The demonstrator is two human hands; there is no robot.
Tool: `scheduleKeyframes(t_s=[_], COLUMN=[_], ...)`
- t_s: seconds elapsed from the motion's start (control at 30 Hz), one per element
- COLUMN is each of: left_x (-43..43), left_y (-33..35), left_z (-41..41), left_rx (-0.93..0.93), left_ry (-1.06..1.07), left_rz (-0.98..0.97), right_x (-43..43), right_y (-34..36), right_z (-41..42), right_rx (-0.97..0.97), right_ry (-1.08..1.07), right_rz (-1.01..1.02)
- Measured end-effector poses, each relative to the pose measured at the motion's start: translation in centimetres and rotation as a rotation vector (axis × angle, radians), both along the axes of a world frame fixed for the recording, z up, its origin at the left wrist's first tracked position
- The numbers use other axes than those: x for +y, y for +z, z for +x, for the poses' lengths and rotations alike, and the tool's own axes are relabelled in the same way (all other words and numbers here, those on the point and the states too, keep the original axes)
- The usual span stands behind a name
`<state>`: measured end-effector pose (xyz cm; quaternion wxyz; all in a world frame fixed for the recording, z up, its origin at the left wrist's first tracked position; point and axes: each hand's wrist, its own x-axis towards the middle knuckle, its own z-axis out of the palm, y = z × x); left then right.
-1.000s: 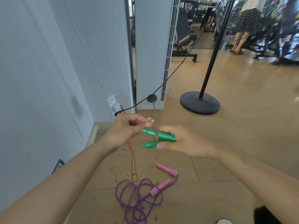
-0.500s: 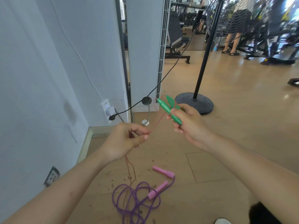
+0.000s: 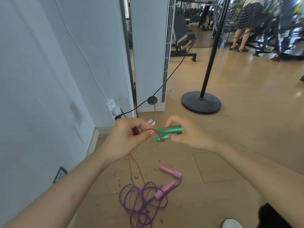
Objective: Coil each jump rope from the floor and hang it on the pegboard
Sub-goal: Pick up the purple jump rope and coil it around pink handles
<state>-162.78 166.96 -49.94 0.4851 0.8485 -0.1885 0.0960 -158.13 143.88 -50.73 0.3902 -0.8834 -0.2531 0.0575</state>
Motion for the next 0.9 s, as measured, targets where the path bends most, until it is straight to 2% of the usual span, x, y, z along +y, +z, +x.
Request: scheduleKeyframes(t_s=[0.13,0.27,0.47,0.6,0.73,0.9], left_x=[0.5,0.9,0.9,1.0,0.6,-0.6], left_y=[-0.1,-0.2,0.6,0.6,0.2,-0.2], left_z=[0.6,1.0,1.1,1.0,0.7,-0.5], left_rx=[0.003,0.031,0.045,0.032,0.046,-0.057], left_ry=[0.054,0.074,0.080,0.131,0.109,0.081], left_rz=[-0.049,-0.110,-0.270,-0.280,-0.116,0.242], right_x=[0.4,0.5,0.3,0.2,0.5,1.6], right_y=[0.5,1.1,1.9,2.2,1.9,1.0], right_z=[-0.8,-1.1,-0.8,-0.2,0.2,0.1], right_rx=[0.005,0.188,0.646,0.757,0.841,0.789], right_ry=[0.163,0.239,0.189,0.141,0.009,-0.171], right_rz=[0.000,0.124,0.663,0.924,1.111,1.079])
